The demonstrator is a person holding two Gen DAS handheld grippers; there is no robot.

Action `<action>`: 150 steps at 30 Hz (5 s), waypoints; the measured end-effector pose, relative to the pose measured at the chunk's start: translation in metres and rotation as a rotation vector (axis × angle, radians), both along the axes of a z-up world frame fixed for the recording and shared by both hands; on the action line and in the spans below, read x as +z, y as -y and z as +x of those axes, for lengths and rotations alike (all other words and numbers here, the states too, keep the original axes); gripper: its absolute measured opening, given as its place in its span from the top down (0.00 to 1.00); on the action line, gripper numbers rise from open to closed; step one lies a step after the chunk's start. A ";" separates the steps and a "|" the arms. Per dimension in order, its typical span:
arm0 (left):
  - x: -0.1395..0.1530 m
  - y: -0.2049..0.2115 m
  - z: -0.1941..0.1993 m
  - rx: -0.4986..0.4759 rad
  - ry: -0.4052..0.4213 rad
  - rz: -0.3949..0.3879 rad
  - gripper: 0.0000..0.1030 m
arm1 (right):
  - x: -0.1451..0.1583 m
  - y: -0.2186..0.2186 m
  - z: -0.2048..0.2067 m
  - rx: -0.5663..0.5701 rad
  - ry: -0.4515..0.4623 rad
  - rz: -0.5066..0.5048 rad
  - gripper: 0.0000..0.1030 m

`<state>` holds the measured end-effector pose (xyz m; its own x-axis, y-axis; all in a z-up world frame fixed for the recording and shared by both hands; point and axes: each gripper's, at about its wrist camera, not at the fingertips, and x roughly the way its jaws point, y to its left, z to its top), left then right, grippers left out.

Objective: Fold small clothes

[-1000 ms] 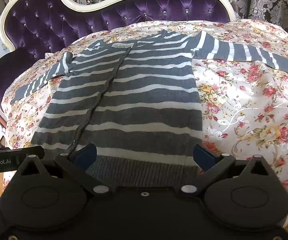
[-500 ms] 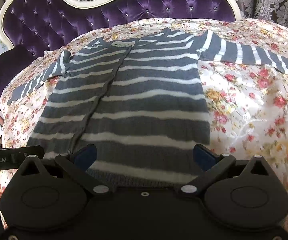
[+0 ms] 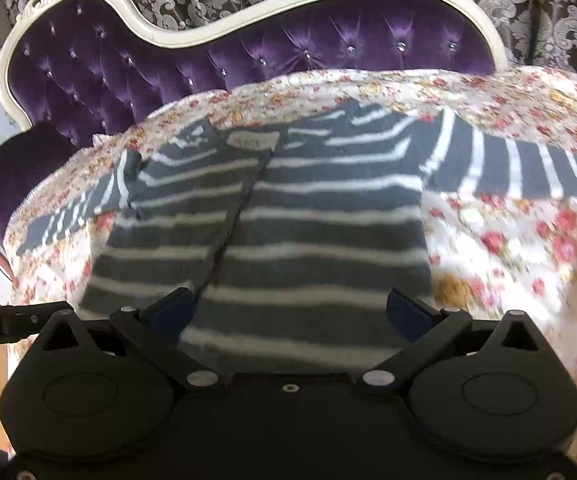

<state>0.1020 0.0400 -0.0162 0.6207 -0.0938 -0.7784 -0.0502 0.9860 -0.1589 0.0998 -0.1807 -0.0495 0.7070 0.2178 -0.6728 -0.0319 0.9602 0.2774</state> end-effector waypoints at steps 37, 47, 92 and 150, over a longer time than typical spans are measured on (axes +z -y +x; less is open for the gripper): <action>-0.060 -0.258 0.126 0.414 0.110 -0.279 0.01 | -0.023 0.020 0.108 0.110 0.132 0.255 0.00; -0.061 -0.264 0.143 0.462 0.128 -0.216 0.24 | -0.025 0.010 0.111 0.156 0.111 0.242 0.00; 0.022 0.120 0.184 -0.282 0.256 -0.083 0.93 | 0.011 0.131 0.111 -0.223 0.159 0.372 0.00; -0.075 0.019 0.091 -0.250 0.074 0.073 0.01 | -0.041 0.049 0.129 0.043 0.068 0.113 0.00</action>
